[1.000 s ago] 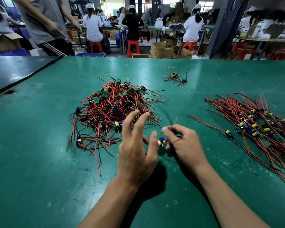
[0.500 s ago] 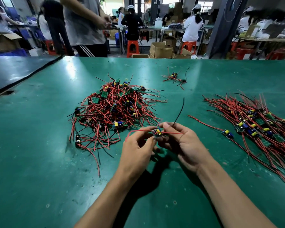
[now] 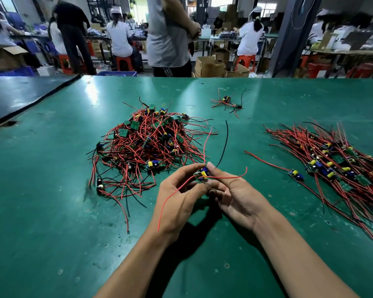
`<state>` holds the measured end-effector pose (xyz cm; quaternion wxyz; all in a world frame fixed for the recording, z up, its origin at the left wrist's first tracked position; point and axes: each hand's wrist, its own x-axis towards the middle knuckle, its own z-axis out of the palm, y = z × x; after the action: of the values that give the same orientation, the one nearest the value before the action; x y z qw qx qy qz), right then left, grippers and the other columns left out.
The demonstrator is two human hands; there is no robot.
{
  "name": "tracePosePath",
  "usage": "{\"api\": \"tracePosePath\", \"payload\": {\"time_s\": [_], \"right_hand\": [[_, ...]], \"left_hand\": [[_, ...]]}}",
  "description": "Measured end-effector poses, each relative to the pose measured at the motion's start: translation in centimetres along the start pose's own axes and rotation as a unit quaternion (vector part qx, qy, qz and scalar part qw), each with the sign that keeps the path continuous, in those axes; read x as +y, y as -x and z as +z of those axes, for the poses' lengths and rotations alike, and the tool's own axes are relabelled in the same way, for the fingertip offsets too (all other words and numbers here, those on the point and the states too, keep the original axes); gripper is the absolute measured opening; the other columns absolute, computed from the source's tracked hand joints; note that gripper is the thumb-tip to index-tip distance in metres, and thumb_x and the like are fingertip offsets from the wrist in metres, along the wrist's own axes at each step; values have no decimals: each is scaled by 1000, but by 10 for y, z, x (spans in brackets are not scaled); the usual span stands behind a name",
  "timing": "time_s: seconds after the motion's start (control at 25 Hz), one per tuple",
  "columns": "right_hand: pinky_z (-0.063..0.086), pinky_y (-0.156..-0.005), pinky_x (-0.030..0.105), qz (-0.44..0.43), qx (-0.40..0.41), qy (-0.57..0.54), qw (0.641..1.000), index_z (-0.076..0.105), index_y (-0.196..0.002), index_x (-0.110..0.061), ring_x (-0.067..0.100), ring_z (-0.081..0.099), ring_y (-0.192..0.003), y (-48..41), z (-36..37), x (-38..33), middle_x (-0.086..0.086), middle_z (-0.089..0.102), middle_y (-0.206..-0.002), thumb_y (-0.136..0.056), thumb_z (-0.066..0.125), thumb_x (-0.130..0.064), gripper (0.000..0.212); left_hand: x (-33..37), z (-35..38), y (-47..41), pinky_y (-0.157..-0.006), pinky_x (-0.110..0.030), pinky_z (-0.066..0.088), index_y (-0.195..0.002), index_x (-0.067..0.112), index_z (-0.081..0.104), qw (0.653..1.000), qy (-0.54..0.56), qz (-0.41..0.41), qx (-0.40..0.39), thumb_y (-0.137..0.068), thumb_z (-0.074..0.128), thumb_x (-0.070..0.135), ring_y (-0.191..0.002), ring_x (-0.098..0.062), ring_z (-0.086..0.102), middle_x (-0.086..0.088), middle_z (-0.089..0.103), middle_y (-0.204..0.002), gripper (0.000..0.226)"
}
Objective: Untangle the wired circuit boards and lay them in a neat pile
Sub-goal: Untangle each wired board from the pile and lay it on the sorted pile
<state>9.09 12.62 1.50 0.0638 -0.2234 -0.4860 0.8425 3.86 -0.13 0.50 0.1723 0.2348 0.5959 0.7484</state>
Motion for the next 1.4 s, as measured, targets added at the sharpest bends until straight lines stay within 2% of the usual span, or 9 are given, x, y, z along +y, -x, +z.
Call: {"api": "tracePosePath", "payload": {"time_s": [0.12, 0.24, 0.36, 0.44, 0.6, 0.76, 0.88, 1.08, 1.4], "right_hand": [[39, -40, 16, -45, -44, 32, 998, 77, -86, -19, 5, 45, -50, 2, -2, 0, -3, 68, -73, -75, 74, -36, 21], [36, -55, 26, -75, -45, -3, 996, 77, -81, -18, 15, 44, -60, 1, -7, -4, 3, 64, -74, -70, 80, -29, 15], [54, -57, 38, -63, -75, -27, 995, 67, -84, -16, 22, 63, -58, 2, -8, -5, 12, 68, -80, -76, 79, -22, 16], [56, -48, 33, -54, -90, -26, 994, 64, -78, -17, 22, 66, -54, 4, -7, -3, 14, 69, -77, -76, 80, -21, 16], [52, -48, 26, -65, -79, -9, 995, 66, -71, -15, 14, 57, -48, 5, -5, 2, 4, 60, -60, -71, 81, -25, 18], [47, -43, 24, -84, -67, 21, 994, 66, -78, -8, 9, 46, -42, 4, -7, 3, 0, 51, -53, -82, 75, -26, 21], [36, -38, 16, -129, -33, 98, 986, 67, -79, -4, 3, 43, -39, 6, -6, 3, -5, 51, -48, -89, 71, -23, 22], [54, -54, 25, -139, -32, 169, 975, 74, -85, -12, 12, 61, -61, 6, -9, 1, 5, 66, -77, -85, 76, -19, 7], [55, -63, 37, -129, -5, 206, 970, 76, -94, -10, 28, 64, -64, -1, -16, 8, 17, 70, -79, -92, 71, -20, 11]], "left_hand": [[3, -2, 0, -60, -19, 51, -109, 23, 74, 995, 65, -58, -56, -82, 70, -3, -66, -7, 63, 0, 74, -86, 38], [6, -4, -3, -58, -21, 55, -105, 15, 77, 966, 180, -156, -102, -67, 57, -15, -60, -13, 64, -5, 74, -87, 52], [10, -8, -5, -65, -30, 59, -93, 4, 76, 931, 252, -230, -132, -70, 51, 0, -62, -19, 69, -14, 74, -93, 34], [11, -6, -4, -64, -32, 59, -80, 7, 72, 927, 240, -262, -118, -79, 65, 19, -63, -24, 67, -14, 71, -84, 14], [1, -3, -4, -57, -29, 53, -62, 17, 56, 972, 125, -190, -63, -65, 79, 12, -61, -20, 64, -10, 65, -73, 23], [2, -2, -7, -56, -26, 56, -79, 9, 63, 982, 76, -171, -32, -79, 63, -11, -59, -18, 61, -9, 64, -71, 20], [4, -1, -8, -60, -26, 56, -79, 5, 67, 986, 39, -162, -33, -84, 63, -7, -61, -15, 61, -7, 64, -70, 14], [3, -1, -7, -55, -28, 57, -85, 1, 66, 987, 39, -152, -15, -89, 63, 0, -58, -21, 63, -12, 60, -71, 5], [-4, -1, -7, -52, -27, 55, -86, 4, 70, 989, -28, -129, -65, -93, 60, 4, -55, -16, 64, -7, 68, -69, 13]]}}
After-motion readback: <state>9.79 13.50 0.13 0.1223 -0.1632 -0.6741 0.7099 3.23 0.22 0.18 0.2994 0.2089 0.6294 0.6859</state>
